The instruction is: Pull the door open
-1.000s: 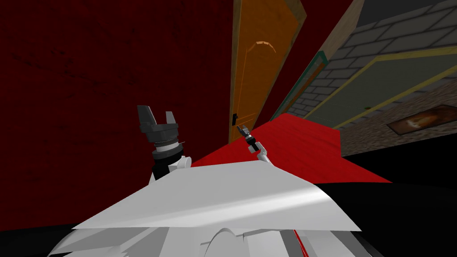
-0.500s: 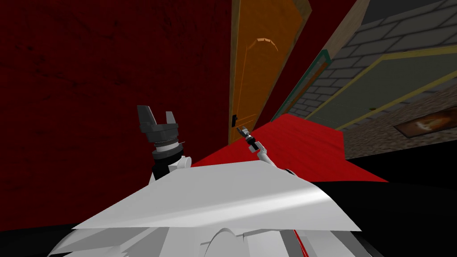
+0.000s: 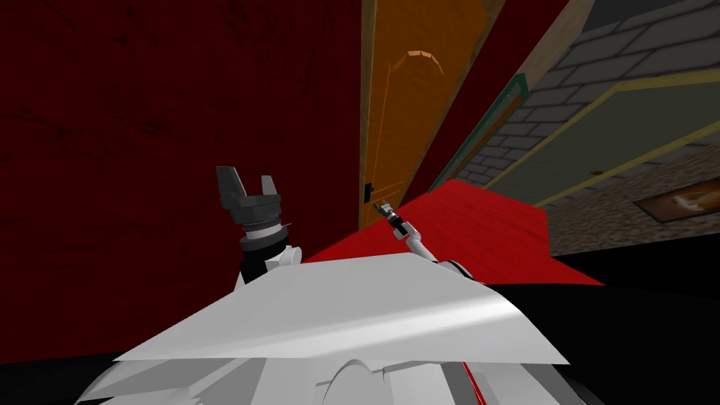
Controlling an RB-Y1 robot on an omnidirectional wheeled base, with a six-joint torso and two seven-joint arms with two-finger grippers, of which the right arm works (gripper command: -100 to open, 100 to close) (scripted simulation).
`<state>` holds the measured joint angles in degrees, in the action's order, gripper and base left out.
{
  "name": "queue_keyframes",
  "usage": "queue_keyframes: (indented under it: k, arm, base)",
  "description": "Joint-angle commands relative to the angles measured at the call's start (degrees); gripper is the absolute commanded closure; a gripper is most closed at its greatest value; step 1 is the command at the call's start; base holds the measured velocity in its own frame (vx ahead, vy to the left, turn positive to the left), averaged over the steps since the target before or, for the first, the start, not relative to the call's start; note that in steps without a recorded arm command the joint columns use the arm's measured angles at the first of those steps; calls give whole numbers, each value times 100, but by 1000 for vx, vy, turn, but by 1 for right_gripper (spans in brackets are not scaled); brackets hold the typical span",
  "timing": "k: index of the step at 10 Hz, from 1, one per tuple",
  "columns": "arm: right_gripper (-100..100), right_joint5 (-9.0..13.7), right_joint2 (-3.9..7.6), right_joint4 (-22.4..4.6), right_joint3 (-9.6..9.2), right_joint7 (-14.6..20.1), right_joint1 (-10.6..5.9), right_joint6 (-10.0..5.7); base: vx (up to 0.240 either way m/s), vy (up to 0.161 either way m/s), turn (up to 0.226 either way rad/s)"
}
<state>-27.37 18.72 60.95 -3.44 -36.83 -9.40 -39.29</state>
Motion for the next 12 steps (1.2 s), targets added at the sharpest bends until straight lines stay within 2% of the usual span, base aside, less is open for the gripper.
queue_keyframes:
  k: [1,3,5,7,10,12]
  arm:
    - [-100,-52,44,-178,-9,-69,-76,-23]
    - [-100,-113,90,-385,-21,-145,-175,-42]
    - [-100,-215,167,-733,-40,-274,-340,-74]
    - [-100,-255,197,-870,-48,-324,-405,-86]
    - [-100,-366,279,-1246,-68,-462,-584,-120]
    - [-100,-339,236,-1220,-45,-469,-585,-97]
  base:
    - [68,-31,9]
    - [81,-41,9]
    - [108,-47,13]
    - [102,-39,11]
    - [77,-29,8]
    - [84,-3,20]
